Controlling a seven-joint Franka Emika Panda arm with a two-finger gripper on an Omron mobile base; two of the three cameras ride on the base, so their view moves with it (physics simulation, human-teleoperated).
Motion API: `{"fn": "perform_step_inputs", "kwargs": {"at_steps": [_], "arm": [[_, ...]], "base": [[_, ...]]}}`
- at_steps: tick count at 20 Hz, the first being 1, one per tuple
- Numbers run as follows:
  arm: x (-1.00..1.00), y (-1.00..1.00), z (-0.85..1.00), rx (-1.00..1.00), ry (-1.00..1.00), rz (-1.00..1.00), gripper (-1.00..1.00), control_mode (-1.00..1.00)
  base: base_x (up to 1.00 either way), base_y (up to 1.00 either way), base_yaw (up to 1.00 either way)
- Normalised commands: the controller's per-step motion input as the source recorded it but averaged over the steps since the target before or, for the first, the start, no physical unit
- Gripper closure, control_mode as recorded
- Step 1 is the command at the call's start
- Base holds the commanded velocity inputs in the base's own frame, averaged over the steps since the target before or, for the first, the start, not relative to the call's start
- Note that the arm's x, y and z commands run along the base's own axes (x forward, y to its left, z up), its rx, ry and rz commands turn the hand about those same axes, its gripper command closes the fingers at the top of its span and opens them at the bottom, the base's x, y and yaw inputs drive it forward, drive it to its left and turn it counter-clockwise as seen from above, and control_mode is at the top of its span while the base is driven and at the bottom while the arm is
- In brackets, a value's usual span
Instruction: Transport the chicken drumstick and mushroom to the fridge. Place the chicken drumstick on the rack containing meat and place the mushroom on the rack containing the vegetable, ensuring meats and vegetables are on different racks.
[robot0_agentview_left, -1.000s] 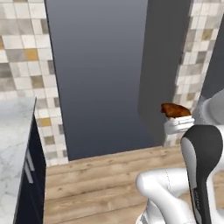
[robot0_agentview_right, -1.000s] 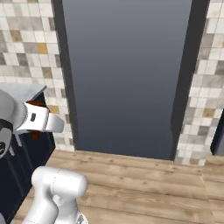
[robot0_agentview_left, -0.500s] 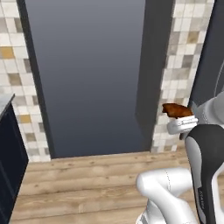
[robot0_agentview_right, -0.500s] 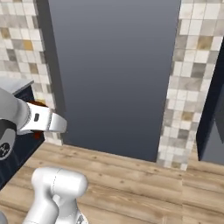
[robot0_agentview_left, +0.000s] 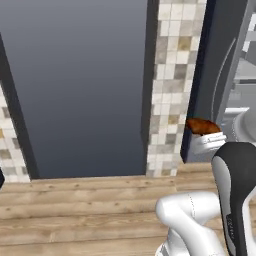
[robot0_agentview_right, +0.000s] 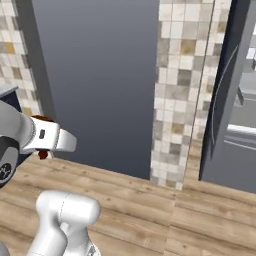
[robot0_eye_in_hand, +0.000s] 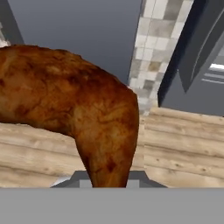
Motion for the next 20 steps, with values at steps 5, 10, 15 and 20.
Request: {"fn": "perform_step_inputs", "kwargs": {"at_steps": [5, 10, 15, 20], "arm": [[0.00, 0.00, 0.00, 0.00, 0.00, 0.00, 1.00, 1.00], [0.00, 0.00, 0.00, 0.00, 0.00, 0.00, 1.00, 1.00], [0.00, 0.00, 0.00, 0.00, 0.00, 0.00, 1.00, 1.00], [0.00, 0.00, 0.00, 0.00, 0.00, 0.00, 1.00, 1.00]], "base": [[-0.43, -1.00, 0.09], [-0.21, -1.00, 0.09], [-0.20, -1.00, 0.08], [-0.17, -1.00, 0.03]]}}
